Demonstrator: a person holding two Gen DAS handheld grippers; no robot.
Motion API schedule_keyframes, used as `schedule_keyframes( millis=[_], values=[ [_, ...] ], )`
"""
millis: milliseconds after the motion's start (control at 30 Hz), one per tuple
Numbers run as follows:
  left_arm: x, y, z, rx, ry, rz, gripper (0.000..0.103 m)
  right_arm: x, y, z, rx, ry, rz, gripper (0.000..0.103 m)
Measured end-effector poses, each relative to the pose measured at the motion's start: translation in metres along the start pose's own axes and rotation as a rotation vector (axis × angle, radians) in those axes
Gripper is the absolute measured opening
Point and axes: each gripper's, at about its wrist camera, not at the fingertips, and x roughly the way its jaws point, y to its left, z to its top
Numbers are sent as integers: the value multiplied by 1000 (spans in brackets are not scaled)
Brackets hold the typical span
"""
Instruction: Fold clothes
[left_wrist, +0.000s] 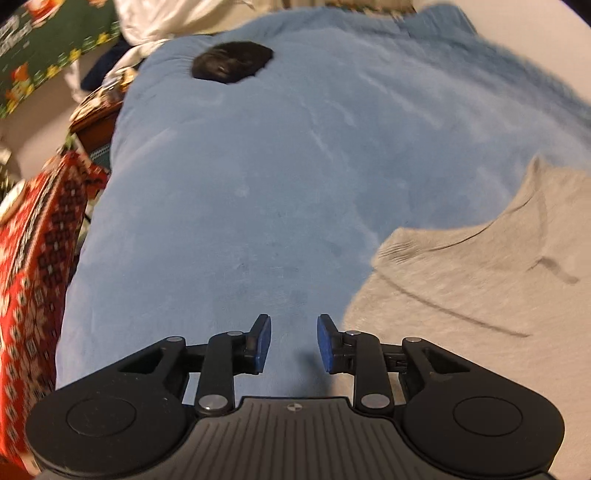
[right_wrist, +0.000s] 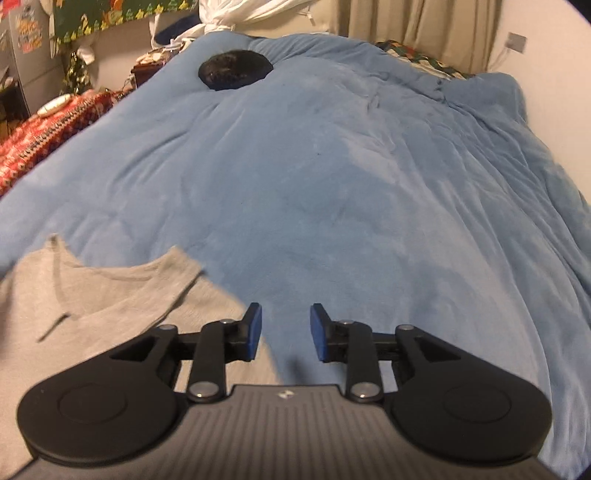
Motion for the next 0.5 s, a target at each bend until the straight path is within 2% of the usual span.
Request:
schedule_keyframes(
  millis=[33, 100, 233, 333, 500],
  values=[
    [-9, -5, -4, -26, -1, -17, 37, -15, 3, -11, 16, 6, 3, 41],
    [-29, -16, -20, -97, 12, -63, 43, -45, 10, -42, 60, 44, 11, 42],
    [-52, -55, -65, -166, 115, -173, 42, -85, 27, -112, 205, 146, 55, 42],
    [-60, -81, -104, -207, 197, -247, 42, -99, 43, -165, 311, 212, 83, 42],
    [-58, -107, -150, -322, 307, -311, 43, -93, 66, -218, 424, 283, 117, 42]
  ],
)
